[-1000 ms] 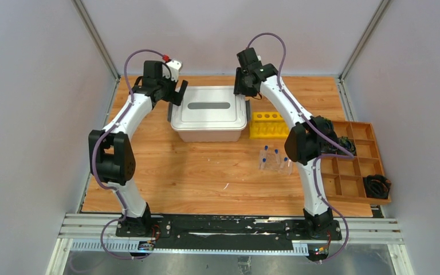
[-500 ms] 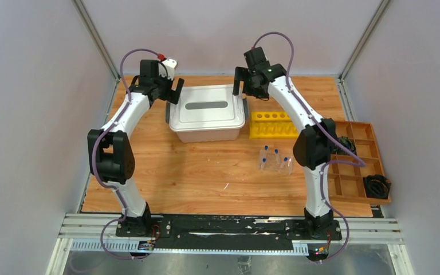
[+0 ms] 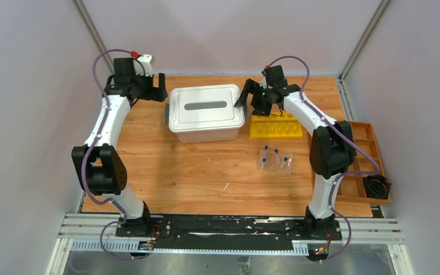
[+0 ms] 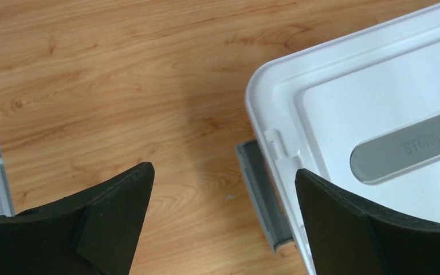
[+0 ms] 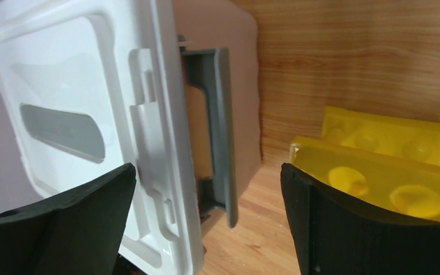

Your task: Organize the chemistry lab equipment

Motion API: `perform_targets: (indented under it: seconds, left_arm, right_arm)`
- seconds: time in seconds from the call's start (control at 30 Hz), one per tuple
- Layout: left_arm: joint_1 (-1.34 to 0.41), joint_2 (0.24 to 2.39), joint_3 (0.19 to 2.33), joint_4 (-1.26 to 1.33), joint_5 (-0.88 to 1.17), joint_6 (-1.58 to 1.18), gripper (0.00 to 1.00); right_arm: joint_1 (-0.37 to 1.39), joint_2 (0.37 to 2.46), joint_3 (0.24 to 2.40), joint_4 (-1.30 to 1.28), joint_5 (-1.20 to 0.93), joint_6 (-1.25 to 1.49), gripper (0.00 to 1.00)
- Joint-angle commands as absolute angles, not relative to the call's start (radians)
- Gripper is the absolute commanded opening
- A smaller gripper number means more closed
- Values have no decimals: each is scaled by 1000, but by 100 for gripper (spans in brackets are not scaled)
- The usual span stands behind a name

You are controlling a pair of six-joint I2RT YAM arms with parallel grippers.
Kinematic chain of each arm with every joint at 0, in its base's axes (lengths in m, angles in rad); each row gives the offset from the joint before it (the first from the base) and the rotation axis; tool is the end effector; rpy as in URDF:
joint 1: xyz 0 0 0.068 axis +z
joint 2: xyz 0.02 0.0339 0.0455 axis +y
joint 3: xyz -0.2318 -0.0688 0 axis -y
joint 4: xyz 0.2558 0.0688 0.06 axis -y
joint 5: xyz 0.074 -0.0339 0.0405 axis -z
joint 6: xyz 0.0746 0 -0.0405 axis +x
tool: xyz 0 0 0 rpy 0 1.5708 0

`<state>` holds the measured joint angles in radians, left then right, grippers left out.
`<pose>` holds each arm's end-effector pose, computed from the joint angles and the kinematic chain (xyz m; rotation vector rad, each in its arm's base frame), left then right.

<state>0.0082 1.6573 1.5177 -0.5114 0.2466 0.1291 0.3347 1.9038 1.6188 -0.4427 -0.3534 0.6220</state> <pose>0.4182 -0.0148 0.2796 0.2679 2.1896 -0.1974 0.4313 0.1773 0.2225 0.1536 2.4067 0.8773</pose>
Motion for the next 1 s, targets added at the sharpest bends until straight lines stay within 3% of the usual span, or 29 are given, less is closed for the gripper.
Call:
perform_targets:
  seconds: [0.0, 0.13, 0.33, 0.43, 0.6, 0.97]
  left_arm:
    - [137, 1585, 1462, -507, 501, -15, 100]
    - [208, 1535, 1306, -400, 654, -102, 100]
    - [225, 1544, 1158, -304, 746, -156, 100]
    - [236, 1577, 1106, -191, 825, -245, 100]
    - [267, 1627, 1021, 146, 909, -483, 100]
    - [239, 1662, 1010, 212, 972, -482, 100]
  right_arm:
    - [313, 1927, 1583, -306, -526, 675, 99]
    - [296, 1932, 1502, -138, -632, 771, 100]
    - [296, 1929, 1478, -91, -648, 793, 100]
    - [296, 1919, 1474, -82, -640, 789, 91]
    - [298, 1920, 1493, -95, -638, 776, 70]
    - [356, 1958, 1648, -340, -491, 619, 58]
